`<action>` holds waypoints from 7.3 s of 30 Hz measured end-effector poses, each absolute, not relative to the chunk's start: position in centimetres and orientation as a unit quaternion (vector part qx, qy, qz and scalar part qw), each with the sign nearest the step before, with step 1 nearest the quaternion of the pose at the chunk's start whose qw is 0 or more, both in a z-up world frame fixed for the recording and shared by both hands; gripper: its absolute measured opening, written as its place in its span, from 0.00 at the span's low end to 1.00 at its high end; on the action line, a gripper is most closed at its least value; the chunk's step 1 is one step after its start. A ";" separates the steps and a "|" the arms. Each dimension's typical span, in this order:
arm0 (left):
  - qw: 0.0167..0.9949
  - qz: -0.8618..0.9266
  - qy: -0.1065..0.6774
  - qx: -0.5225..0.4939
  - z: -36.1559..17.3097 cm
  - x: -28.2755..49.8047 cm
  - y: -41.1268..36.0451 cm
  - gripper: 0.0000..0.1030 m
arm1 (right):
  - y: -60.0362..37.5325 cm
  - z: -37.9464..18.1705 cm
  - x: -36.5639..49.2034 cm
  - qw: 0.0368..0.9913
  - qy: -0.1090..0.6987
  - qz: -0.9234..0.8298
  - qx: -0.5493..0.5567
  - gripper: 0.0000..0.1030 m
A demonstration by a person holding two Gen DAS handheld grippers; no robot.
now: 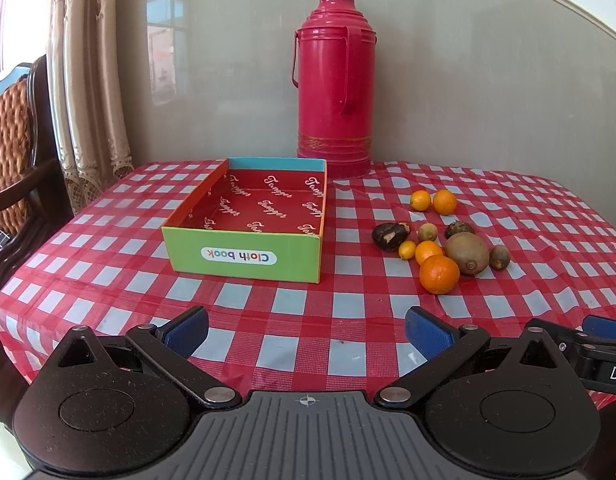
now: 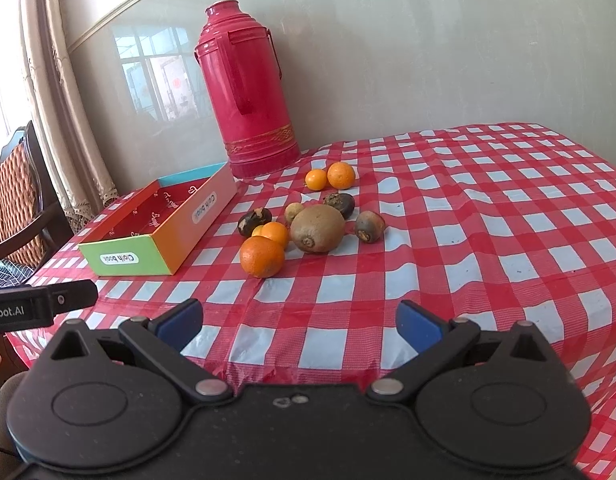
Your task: Organize fruits
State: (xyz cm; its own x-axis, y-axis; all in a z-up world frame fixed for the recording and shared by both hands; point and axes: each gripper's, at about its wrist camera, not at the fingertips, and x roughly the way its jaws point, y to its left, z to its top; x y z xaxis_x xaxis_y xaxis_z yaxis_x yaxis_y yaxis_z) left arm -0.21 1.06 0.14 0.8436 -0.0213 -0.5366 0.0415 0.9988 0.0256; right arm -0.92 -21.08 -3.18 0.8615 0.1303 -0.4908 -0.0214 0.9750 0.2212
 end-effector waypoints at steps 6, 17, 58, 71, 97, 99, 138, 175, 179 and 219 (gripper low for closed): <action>0.961 -0.017 0.277 0.019 0.2 -0.2 1.0 1.00 | -21.2 -3.1 -0.9 0.959 0.258 0.038 0.108 0.95; 0.965 -0.023 0.259 0.035 1.2 -0.5 0.1 1.00 | -22.3 -2.9 -1.5 0.960 0.249 0.027 0.123 0.95; 0.926 -0.180 0.299 0.147 -5.1 10.4 -11.6 0.65 | -29.6 -3.3 0.5 0.967 0.153 -0.133 0.157 0.95; 0.936 -0.182 0.276 0.121 -5.1 10.3 -10.5 0.40 | -29.2 -3.5 1.1 0.966 0.158 -0.131 0.155 0.95; 0.959 0.060 0.276 0.004 -1.8 17.5 6.6 0.40 | -25.0 -3.8 3.1 0.973 0.186 -0.085 0.107 0.95; 0.953 0.068 0.296 -0.005 -2.4 18.3 6.9 0.40 | -24.7 -3.9 3.2 0.973 0.188 -0.083 0.101 0.95; 0.956 0.205 0.144 -0.150 -2.1 6.1 17.3 1.00 | -25.7 -5.6 12.8 0.954 0.280 -0.024 0.104 0.30; 0.933 0.297 0.135 -0.151 -3.1 2.2 24.3 1.00 | -5.7 -3.0 16.0 0.945 0.232 0.229 0.019 0.22; 0.932 0.301 0.134 -0.153 -3.2 2.1 24.8 1.00 | -5.6 -3.5 15.3 0.944 0.234 0.234 0.018 0.30; 0.962 -0.155 0.195 0.113 -2.8 9.3 -12.8 1.00 | -30.8 -3.5 5.0 0.921 0.128 -0.367 0.017 0.94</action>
State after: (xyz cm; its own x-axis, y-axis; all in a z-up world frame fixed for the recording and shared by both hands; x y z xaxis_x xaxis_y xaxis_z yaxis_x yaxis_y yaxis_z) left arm 9.30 -12.79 -2.84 0.8761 -0.2545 -0.4095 0.3425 0.9263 0.1569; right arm 5.04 -30.80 -3.53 0.6976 -0.6721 -0.2481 0.6806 0.7299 -0.0635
